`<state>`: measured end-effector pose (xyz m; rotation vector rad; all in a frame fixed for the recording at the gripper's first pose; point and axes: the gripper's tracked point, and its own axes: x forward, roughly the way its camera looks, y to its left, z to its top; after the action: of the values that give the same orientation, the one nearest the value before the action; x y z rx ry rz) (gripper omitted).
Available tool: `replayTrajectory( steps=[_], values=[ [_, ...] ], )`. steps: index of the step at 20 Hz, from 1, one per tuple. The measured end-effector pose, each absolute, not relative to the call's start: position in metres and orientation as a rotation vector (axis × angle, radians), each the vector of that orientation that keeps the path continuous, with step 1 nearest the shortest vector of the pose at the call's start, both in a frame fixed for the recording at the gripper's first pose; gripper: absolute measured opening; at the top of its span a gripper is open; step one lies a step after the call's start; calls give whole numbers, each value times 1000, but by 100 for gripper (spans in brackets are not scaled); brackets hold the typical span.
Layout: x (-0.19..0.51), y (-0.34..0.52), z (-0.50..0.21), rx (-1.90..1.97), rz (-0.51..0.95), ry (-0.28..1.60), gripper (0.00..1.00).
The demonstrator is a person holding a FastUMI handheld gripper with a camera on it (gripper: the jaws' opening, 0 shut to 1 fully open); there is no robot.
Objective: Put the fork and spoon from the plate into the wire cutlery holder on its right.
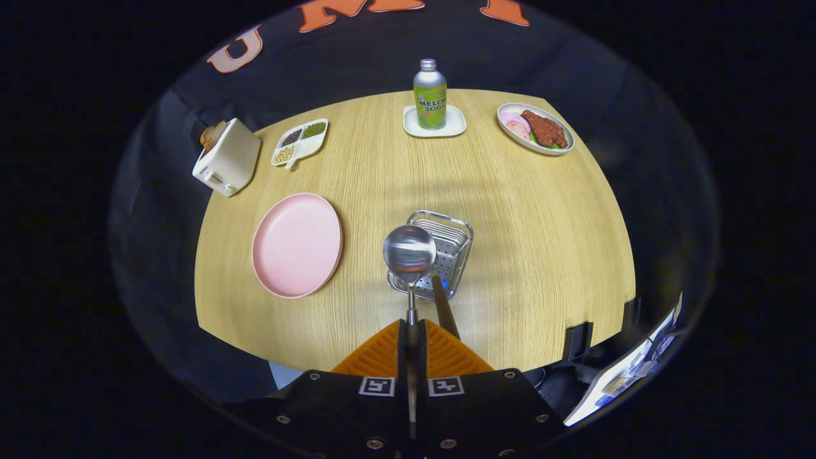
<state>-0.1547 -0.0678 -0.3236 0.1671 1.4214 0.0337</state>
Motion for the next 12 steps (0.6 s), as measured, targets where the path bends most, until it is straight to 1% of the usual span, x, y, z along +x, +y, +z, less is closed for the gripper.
replayTrajectory(
  steps=[3, 12],
  values=[
    [-158, -76, -325, 157, 49, 1481, 5],
    [-156, -70, -338, 169, 165, 1660, 5]
  ],
)
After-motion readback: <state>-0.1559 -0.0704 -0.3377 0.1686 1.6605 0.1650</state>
